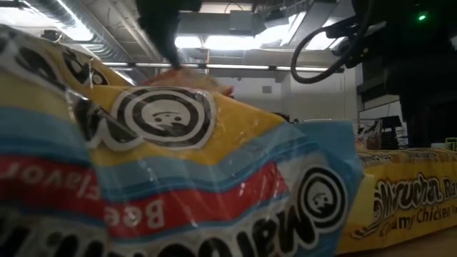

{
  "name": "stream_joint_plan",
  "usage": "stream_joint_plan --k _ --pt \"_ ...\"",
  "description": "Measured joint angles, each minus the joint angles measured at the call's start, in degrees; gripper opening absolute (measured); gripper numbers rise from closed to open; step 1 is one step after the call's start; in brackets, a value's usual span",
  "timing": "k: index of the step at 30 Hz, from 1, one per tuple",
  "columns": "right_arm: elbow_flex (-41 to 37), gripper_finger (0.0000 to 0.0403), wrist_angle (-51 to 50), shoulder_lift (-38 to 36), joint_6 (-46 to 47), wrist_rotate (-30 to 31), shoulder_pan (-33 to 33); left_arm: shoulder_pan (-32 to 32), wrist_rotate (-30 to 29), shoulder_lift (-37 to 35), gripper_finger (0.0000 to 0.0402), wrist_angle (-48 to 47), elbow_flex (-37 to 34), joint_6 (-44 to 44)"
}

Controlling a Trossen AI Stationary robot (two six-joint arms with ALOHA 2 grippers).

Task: Sort Maruchan noodles
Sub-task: Put the red noodle pack into the right transparent bin

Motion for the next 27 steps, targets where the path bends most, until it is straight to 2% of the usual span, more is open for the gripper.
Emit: stream_joint_plan --k 4,9,11,18,27 --pt "0.0 0.0097 0.03 0.0 1.49 -2.78 2.02 5.54 0.29 0.0 0.0 4.56 4.21 6.89" --pt "0.0 0.0097 -0.68 0.01 7.68 -6.98 6.52 13.61 7.92 1.3 0.0 11.4 9.47 13.51" --pt "0.0 0.0097 -0.82 0.02 10.88 -8.37 8.57 16.18 10.1 2.98 0.0 10.78 11.86 15.12" --pt "0.02 0.0097 -0.59 0.04 20.73 -8.8 14.77 20.32 17.5 13.81 0.0 12.23 23.18 21.6" --pt "0.02 0.0097 3.43 0.04 29.36 -11.17 21.45 23.73 24.77 30.14 0.0 12.44 46.32 27.04"
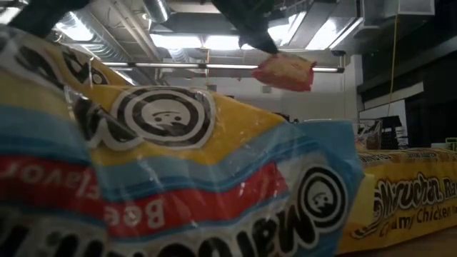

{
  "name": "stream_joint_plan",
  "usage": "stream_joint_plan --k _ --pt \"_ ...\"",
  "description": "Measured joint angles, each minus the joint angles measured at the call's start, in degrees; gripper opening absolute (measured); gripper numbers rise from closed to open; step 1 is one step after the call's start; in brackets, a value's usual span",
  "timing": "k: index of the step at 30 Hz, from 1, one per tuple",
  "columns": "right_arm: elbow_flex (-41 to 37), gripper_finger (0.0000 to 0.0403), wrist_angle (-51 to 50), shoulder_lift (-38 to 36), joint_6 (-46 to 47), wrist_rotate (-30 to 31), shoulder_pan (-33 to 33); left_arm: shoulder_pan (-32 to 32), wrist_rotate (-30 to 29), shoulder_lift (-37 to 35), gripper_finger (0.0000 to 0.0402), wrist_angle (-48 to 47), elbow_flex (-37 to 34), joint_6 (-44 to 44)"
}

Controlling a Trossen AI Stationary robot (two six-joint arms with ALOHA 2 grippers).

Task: Sort Maruchan noodles
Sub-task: Put the red noodle pack into the right transparent bin

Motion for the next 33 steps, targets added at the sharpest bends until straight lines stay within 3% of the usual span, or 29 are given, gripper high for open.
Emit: stream_joint_plan --k 7,12,20,33 --pt "0.0 0.0097 4.66 0.0 3.53 -0.11 2.37 1.56 5.03 9.8 0.0 0.66 11.22 1.77" --pt "0.0 0.0097 6.89 0.0 3.25 -0.11 2.22 1.53 6.96 11.78 0.0 8.78 10.39 3.53" --pt "0.0 0.0097 11.2 0.0 3.25 -0.92 2.22 1.87 11.33 12.92 0.0 13.2 10.33 8.39" --pt "0.0 0.0097 20.02 0.0 3.1 -0.99 2.22 2.91 11.38 12.83 0.0 21.01 10.33 8.06"
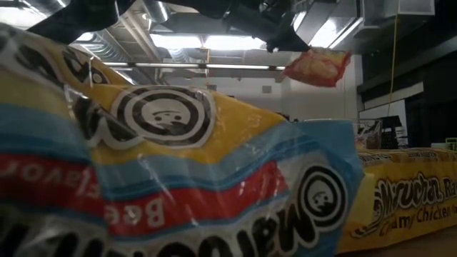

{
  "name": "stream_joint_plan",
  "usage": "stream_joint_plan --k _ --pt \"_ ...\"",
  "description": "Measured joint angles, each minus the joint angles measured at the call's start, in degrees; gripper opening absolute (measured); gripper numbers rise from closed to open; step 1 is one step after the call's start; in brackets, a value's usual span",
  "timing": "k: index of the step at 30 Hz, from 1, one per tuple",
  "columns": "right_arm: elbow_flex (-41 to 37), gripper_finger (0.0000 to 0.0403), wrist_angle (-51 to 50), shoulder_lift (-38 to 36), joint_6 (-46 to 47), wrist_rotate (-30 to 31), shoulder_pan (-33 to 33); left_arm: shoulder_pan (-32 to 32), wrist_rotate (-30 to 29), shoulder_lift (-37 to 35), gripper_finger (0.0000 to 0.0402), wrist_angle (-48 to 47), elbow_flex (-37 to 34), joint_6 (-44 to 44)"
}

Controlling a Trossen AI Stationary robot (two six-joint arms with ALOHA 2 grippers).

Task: Sort Maruchan noodles
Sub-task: Put the red noodle pack into the right transparent bin, then put the yellow noodle pack into the middle transparent bin

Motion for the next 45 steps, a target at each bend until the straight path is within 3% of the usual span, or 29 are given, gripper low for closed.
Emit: stream_joint_plan --k 13,19,23,27,34,39,42,45 --pt "0.0 0.0097 0.15 0.0 -0.02 -0.47 0.0 0.42 0.27 -0.05 0.0054 2.73 0.0 -2.99" --pt "0.0 0.0097 0.17 0.0 -0.02 -0.46 0.0 0.31 0.66 -0.07 0.0058 3.03 0.0 -3.08" --pt "0.0 0.0097 0.15 0.0 -0.02 -0.03 0.0 -0.2 4.23 -0.63 0.0058 0.41 0.0 -4.93" --pt "0.0 0.0097 0.19 0.0 -0.02 -0.03 0.0 -0.87 4.49 -3.32 0.0059 -9.9 0.02 -12.93" --pt "0.0 0.0097 -0.31 0.0 -2.73 0.48 -0.04 -3.05 4.25 -7.39 0.0059 -43.13 -0.04 -18.86" --pt "0.0 0.0097 -0.39 0.0 -5.02 6.81 -0.04 -7.02 1.63 -9.49 0.0059 -65.33 -0.01 -21.72" --pt "0.0 0.0097 -0.21 0.0 -7.05 10.99 -0.04 -10.76 -0.9 -10.3 0.0059 -66.08 -1.12 -26.52" --pt "0.0 0.0097 0.13 0.0 -8.79 15.86 -0.07 -15.49 0.97 -12.92 0.0059 -67.04 -3.06 -28.22"
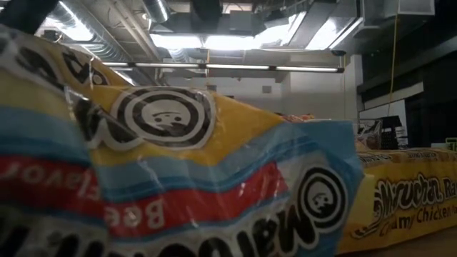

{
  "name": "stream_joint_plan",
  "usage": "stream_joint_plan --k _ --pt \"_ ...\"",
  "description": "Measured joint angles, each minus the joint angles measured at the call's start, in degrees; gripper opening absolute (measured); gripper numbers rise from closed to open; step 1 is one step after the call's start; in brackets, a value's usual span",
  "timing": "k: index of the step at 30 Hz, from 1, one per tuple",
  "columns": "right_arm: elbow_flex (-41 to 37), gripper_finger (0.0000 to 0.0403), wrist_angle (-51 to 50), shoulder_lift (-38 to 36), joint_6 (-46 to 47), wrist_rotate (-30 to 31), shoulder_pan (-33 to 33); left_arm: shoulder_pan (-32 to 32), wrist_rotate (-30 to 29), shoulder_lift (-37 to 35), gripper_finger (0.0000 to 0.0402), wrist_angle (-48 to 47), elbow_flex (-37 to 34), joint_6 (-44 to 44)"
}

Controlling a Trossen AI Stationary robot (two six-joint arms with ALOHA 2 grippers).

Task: Sort Maruchan noodles
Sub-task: Put the yellow noodle pack into the middle transparent bin

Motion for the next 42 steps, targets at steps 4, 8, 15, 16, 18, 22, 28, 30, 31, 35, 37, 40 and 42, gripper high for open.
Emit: stream_joint_plan --k 4,8,15,16,18,22,28,30,31,35,37,40,42 --pt "0.0 0.0097 -0.02 0.0 -1.84 1.97 -0.02 -7.6 -4.64 -5.14 0.0059 0.3 -7.47 -0.33" --pt "0.0 0.0097 -0.45 0.0 -2.97 1.97 -0.02 -17.34 -13.77 -14.21 0.0059 0.96 -20.54 -4.77" --pt "0.0 0.0097 -0.09 -0.02 -3.17 2.41 -0.63 -33.29 -19.68 -34.09 0.0056 8.67 -46.7 -25.83" --pt "0.0 0.0097 0.27 0.0 -3.17 2.46 -1.07 -35.63 -20.82 -37.19 0.0054 11.98 -50.43 -28.47" --pt "0.0 0.0097 0.7 0.0 -3.26 2.47 -1.97 -39.25 -22.74 -43.1 0.0049 18.11 -57.5 -32.88" --pt "-0.02 0.0097 2.62 0.0 -7.98 1.66 -4.77 -44.3 -28.76 -52.5 0.0037 27.42 -69.51 -39.54" --pt "-0.02 0.0097 9.15 -0.02 -26.95 -1.12 -10.99 -46.43 -35.25 -60.07 0.003 38.84 -83.28 -42.37" --pt "-0.02 0.0097 11.69 -0.02 -32.57 -2.81 -13.33 -46.17 -36.7 -60.68 0.0032 42.49 -85.92 -43.22" --pt "-0.02 0.0097 12.91 0.0 -34.61 -3.43 -14.4 -46.0 -37.49 -60.68 0.0032 43.67 -86.81 -43.94" --pt "-0.02 0.0097 15.75 0.02 -38.63 -6.42 -18.9 -45.86 -37.83 -60.24 0.0032 47.05 -87.88 -45.09" --pt "-0.03 0.01 17.49 0.04 -41.03 -9.05 -20.88 -45.86 -37.78 -60.02 0.0032 47.98 -87.86 -44.49" --pt "-0.04 0.0117 22.57 0.04 -45.48 -11.04 -22.68 -45.86 -37.82 -60.06 0.0033 48.37 -87.86 -43.56" --pt "-0.03 0.0136 24.73 0.04 -46.27 -11.9 -23.65 -45.86 -37.86 -60.06 0.0033 48.32 -87.86 -43.57"
